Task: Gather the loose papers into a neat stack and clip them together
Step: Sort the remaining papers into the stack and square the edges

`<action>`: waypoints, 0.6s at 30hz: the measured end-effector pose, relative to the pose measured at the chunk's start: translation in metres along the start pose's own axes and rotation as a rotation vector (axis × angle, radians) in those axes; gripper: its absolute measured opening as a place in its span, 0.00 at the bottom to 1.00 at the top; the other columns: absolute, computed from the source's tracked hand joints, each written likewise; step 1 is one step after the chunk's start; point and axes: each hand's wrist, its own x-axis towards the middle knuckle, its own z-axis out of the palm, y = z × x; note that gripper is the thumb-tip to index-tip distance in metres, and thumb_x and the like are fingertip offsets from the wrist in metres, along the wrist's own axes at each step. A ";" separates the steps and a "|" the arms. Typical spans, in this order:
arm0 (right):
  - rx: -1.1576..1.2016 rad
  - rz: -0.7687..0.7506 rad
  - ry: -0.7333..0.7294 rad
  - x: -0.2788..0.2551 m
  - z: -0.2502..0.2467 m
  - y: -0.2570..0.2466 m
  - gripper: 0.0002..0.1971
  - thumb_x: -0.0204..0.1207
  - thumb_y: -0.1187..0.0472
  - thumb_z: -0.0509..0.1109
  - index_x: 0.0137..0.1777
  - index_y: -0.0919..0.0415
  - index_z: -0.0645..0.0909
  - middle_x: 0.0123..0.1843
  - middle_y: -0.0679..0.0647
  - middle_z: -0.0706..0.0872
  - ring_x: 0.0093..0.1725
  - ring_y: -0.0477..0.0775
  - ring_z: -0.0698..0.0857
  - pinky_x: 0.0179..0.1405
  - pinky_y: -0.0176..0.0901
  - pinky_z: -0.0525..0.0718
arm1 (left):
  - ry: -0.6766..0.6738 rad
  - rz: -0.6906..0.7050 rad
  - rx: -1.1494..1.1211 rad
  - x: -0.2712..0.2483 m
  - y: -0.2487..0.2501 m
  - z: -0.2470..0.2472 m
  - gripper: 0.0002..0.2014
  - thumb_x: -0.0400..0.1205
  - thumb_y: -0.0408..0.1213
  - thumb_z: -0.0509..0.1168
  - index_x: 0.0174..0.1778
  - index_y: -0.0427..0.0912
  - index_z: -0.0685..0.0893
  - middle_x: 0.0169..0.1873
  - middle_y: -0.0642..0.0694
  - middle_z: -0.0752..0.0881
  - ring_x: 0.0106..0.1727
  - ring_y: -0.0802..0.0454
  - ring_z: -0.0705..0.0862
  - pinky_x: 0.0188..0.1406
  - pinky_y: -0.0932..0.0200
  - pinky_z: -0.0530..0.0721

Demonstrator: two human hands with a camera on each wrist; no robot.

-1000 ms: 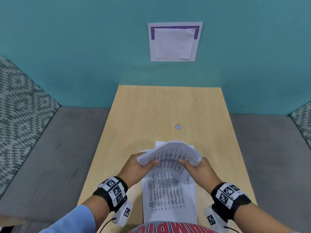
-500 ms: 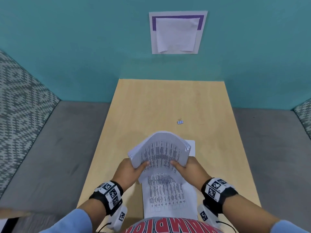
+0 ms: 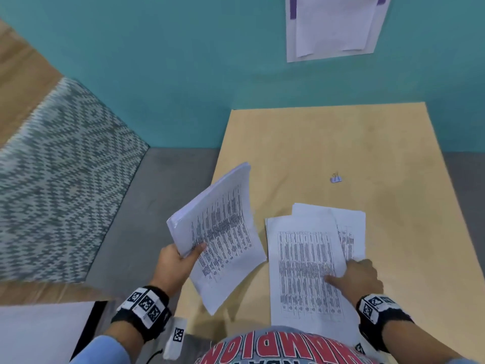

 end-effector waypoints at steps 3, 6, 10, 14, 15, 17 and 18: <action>0.099 0.004 -0.015 0.001 0.004 -0.003 0.25 0.68 0.30 0.76 0.51 0.50 0.85 0.59 0.57 0.82 0.54 0.60 0.86 0.55 0.52 0.88 | 0.004 -0.024 -0.031 -0.003 -0.006 -0.003 0.14 0.80 0.42 0.81 0.57 0.40 0.95 0.51 0.48 0.97 0.53 0.53 0.95 0.59 0.43 0.93; 0.431 -0.013 0.063 -0.002 0.004 0.008 0.23 0.73 0.46 0.83 0.25 0.47 0.75 0.30 0.52 0.81 0.29 0.55 0.80 0.34 0.42 0.82 | -0.017 -0.025 -0.035 -0.005 -0.009 -0.002 0.05 0.81 0.41 0.80 0.50 0.48 0.94 0.42 0.60 0.96 0.43 0.70 0.93 0.50 0.54 0.91; 0.637 0.129 0.124 0.003 0.006 0.034 0.26 0.78 0.55 0.80 0.24 0.67 0.77 0.21 0.57 0.78 0.23 0.57 0.78 0.29 0.45 0.79 | -0.040 -0.021 -0.024 -0.001 -0.016 -0.005 0.06 0.82 0.43 0.80 0.51 0.47 0.94 0.41 0.60 0.96 0.42 0.74 0.93 0.44 0.64 0.88; 0.655 0.163 0.217 0.007 0.015 0.036 0.23 0.78 0.48 0.76 0.29 0.64 0.79 0.32 0.67 0.86 0.38 0.66 0.89 0.44 0.61 0.90 | -0.069 0.015 0.019 -0.002 -0.014 -0.004 0.08 0.83 0.44 0.78 0.53 0.44 0.93 0.46 0.55 0.95 0.42 0.76 0.92 0.38 0.72 0.87; 0.581 0.166 0.215 0.003 0.013 0.029 0.22 0.75 0.43 0.76 0.36 0.63 0.83 0.41 0.70 0.87 0.49 0.70 0.89 0.49 0.62 0.90 | -0.068 0.020 0.025 -0.003 -0.013 -0.004 0.09 0.83 0.44 0.78 0.53 0.43 0.93 0.46 0.54 0.95 0.42 0.75 0.92 0.39 0.71 0.88; 0.445 0.216 0.176 -0.001 0.010 0.017 0.34 0.66 0.41 0.85 0.58 0.69 0.82 0.61 0.73 0.81 0.62 0.75 0.83 0.57 0.61 0.87 | -0.068 0.013 0.029 -0.004 -0.012 -0.004 0.10 0.83 0.44 0.79 0.52 0.40 0.94 0.47 0.50 0.96 0.44 0.67 0.94 0.45 0.60 0.93; 0.438 0.263 0.151 -0.003 0.008 0.012 0.40 0.62 0.43 0.88 0.64 0.71 0.79 0.66 0.73 0.77 0.62 0.76 0.82 0.57 0.60 0.86 | -0.066 0.006 0.030 -0.005 -0.012 -0.004 0.11 0.83 0.44 0.79 0.52 0.40 0.94 0.47 0.49 0.97 0.46 0.62 0.95 0.49 0.53 0.95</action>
